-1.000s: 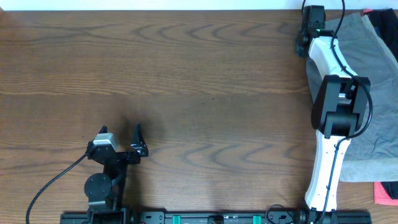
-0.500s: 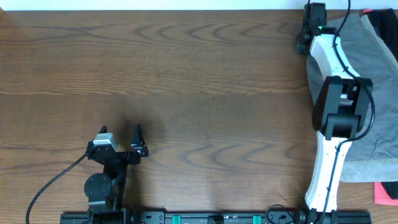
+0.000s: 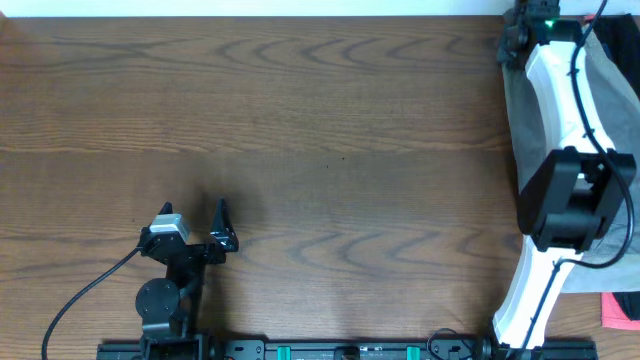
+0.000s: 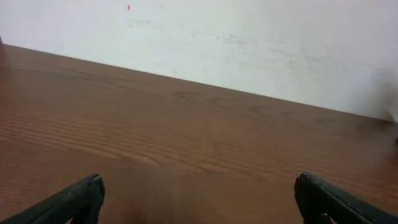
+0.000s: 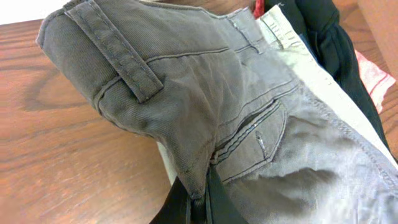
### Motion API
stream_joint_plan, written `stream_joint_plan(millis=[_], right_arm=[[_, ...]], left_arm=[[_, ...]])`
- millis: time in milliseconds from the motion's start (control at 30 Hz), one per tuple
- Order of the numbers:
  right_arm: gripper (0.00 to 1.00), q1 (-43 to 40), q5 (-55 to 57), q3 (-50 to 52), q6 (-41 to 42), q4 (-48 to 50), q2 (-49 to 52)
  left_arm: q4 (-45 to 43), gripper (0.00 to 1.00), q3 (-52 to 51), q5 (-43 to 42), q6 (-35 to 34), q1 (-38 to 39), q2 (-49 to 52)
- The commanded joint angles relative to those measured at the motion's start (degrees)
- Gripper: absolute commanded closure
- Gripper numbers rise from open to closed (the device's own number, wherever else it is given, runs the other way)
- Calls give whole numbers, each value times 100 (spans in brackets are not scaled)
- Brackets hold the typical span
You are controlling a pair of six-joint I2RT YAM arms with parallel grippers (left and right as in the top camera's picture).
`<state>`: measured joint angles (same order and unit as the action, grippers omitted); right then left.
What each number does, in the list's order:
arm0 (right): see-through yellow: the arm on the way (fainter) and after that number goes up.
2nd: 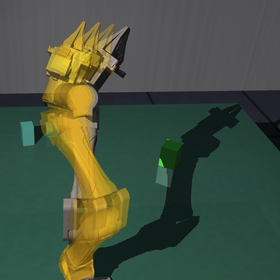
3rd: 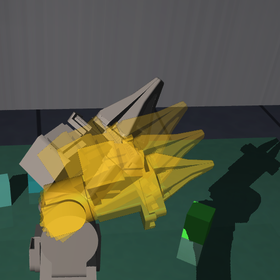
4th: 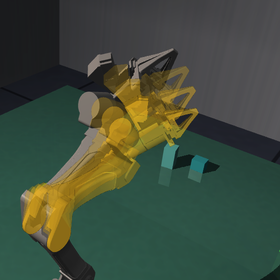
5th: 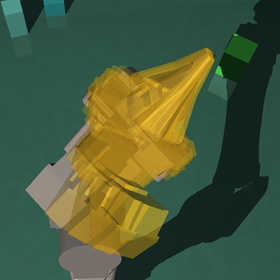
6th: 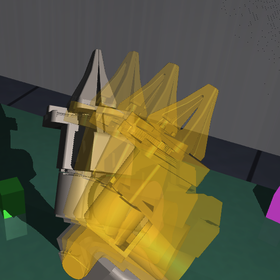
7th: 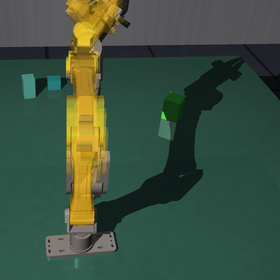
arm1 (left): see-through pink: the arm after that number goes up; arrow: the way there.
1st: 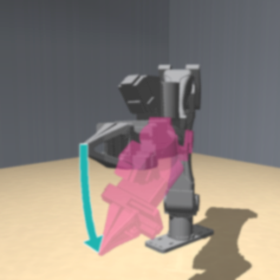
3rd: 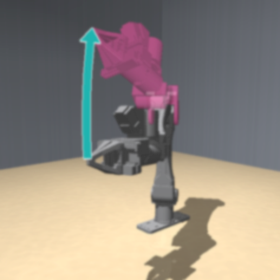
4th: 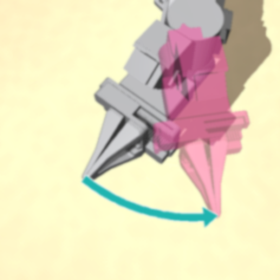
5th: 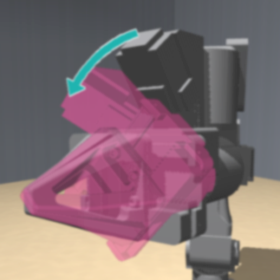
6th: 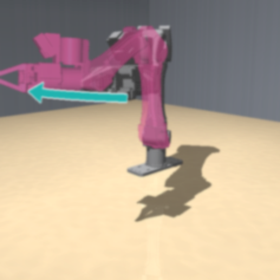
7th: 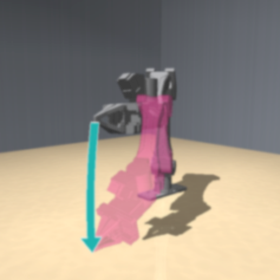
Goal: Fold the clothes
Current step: 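Pull the grey shorts left and lay them flat mid-table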
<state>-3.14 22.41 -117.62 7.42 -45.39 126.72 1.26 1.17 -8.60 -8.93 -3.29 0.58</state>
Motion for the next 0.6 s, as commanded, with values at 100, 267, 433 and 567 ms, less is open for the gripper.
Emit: stream_joint_plan(millis=[100,267,433,567], right_arm=[[99,398,-691,-39,127,-118,-660],[99,833,-1633,-39,-317,-197,-828],[99,1462,-2415,-11,-326,-374,-776],[99,2124,-2771,87,-323,-372,-752]], left_arm=[[197,2,-94,-59,79,-24,-35],[197,2,-94,-61,79,-24,-35],[197,2,-94,-61,79,-24,-35],[197,2,-94,-61,79,-24,-35]])
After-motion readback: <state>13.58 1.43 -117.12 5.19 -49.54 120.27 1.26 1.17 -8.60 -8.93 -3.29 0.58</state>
